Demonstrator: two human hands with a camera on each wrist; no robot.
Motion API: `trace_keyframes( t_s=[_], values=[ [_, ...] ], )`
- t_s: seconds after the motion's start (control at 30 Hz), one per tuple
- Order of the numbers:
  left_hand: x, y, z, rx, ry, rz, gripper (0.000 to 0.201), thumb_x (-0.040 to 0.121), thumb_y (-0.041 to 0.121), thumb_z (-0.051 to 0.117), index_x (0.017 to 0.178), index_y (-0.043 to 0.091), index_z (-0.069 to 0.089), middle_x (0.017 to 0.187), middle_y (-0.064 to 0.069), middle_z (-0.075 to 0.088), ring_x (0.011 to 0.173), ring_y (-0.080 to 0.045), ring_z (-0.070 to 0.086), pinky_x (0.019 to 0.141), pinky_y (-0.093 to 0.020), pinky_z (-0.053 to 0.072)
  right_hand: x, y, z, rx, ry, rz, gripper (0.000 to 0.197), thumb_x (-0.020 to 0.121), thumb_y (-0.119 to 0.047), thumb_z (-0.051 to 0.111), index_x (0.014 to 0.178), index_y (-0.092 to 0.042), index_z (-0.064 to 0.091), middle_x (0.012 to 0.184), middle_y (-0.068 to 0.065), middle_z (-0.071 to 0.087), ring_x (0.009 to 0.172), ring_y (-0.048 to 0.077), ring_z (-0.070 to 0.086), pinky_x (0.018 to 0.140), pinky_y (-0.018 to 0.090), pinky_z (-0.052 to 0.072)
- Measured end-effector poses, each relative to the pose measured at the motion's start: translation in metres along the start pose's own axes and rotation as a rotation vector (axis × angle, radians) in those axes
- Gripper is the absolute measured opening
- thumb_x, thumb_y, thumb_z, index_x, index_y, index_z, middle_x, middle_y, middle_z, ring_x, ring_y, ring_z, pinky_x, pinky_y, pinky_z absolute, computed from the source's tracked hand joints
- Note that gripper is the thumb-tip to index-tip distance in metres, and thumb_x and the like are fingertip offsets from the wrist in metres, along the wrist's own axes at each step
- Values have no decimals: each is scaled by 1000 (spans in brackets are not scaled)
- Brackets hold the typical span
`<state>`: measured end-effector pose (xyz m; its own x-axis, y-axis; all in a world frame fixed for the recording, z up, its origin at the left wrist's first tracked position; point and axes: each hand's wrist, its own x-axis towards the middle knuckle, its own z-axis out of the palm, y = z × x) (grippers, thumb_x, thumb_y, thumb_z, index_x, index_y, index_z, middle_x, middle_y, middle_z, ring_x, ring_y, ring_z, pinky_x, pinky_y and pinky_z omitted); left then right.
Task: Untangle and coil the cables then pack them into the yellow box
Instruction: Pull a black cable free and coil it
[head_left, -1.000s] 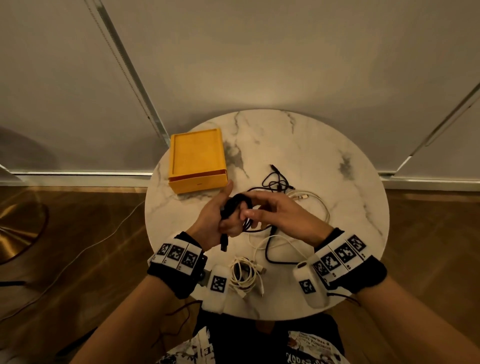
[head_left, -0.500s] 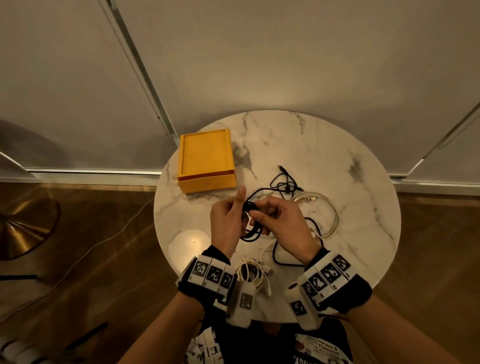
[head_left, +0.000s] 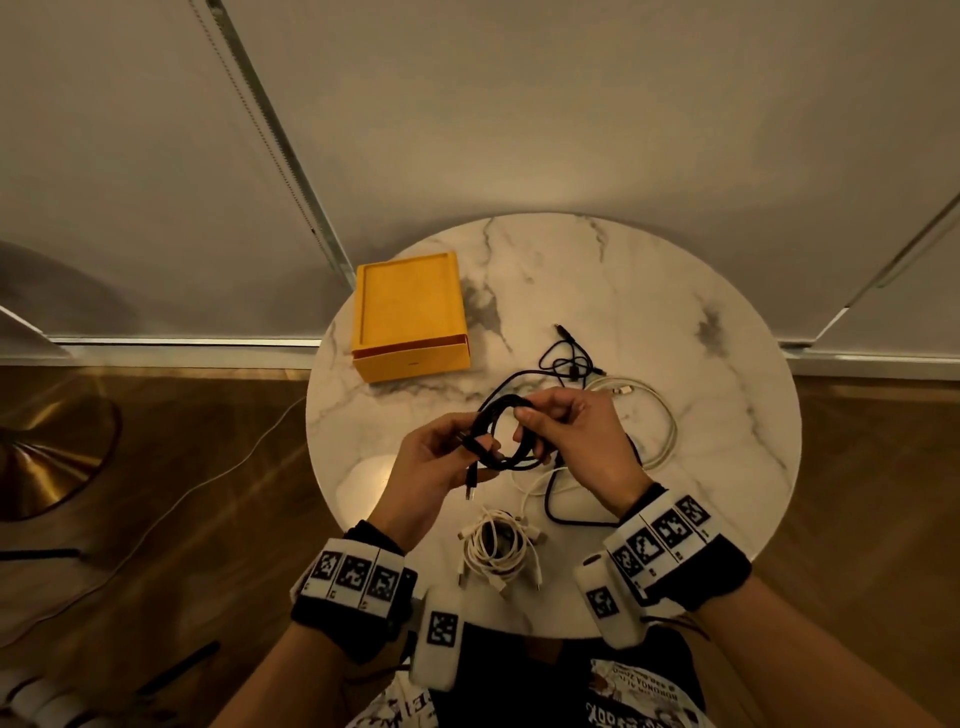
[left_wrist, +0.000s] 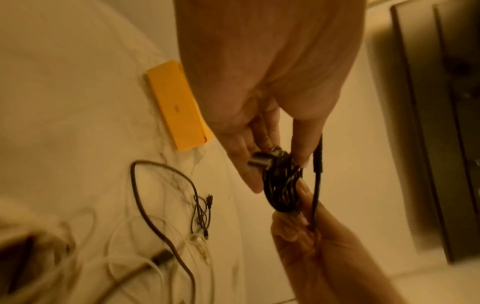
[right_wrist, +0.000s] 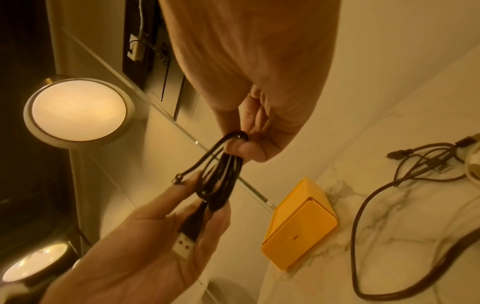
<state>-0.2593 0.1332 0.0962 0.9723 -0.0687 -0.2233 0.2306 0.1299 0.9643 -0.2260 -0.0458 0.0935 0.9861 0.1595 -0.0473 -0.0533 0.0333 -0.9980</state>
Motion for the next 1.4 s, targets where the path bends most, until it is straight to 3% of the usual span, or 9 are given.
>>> trace_keyframes(
  t_s=[0.27,0.43,0.67,0.8,1.0,1.1,1.2,1.33,1.4],
  values=[
    [4,-10,25,134,139,-113,13,78,9,49,83,14,61,73,-5,53,67,-20,47,47,-30,39,3,3,19,-175,33,-100,10,88,-8,67,92,-11,76,69,1,71,58,9,65,56,24,52],
    [-4,-4,17,90,-86,-88,50,77,14,75,123,18,56,86,2,67,77,-15,62,59,-29,51,11,13,4,-244,74,-133,17,92,-13,62,85,-9,77,64,3,68,60,16,63,66,37,52],
    [-4,4,5,267,-11,101,48,82,11,72,128,18,59,88,-8,75,72,-27,72,53,-40,57,9,16,3,-199,61,-130,34,95,-17,58,65,-3,65,56,14,57,49,16,46,53,29,39],
    [-15,4,0,478,92,277,19,72,23,80,86,12,73,65,-2,70,49,-19,65,45,-32,50,8,16,0,-246,72,-156,40,95,-19,59,55,-17,57,51,-1,52,47,9,43,55,23,37],
    [-7,20,0,448,-4,398,12,75,24,77,82,15,77,74,3,70,59,-17,63,53,-29,48,-1,19,9,-361,19,-221,21,94,-23,60,88,-10,76,55,-10,56,52,2,51,59,19,40],
    [2,13,4,503,141,407,21,71,24,84,87,20,72,73,9,65,64,-11,54,57,-19,41,-4,13,11,-313,42,-270,19,94,-21,60,97,-11,77,57,-12,55,55,3,52,58,24,43],
    [12,1,5,463,281,299,40,67,29,87,95,20,59,74,3,50,67,-10,45,57,-16,36,-6,8,11,-262,96,-272,18,94,-19,61,101,-11,76,62,-10,60,60,9,55,63,30,49],
    [11,1,16,63,-15,-107,16,83,13,71,98,7,68,83,-6,70,78,-20,66,61,-26,53,-10,6,10,-212,140,-261,16,93,-17,62,102,-12,75,73,1,70,66,13,64,66,37,55],
    [11,2,17,21,-60,-136,11,85,8,67,93,1,67,75,-9,70,74,-24,69,65,-33,57,-10,7,11,-209,147,-245,17,92,-17,63,104,-12,74,79,5,73,71,17,67,70,41,56]
  ],
)
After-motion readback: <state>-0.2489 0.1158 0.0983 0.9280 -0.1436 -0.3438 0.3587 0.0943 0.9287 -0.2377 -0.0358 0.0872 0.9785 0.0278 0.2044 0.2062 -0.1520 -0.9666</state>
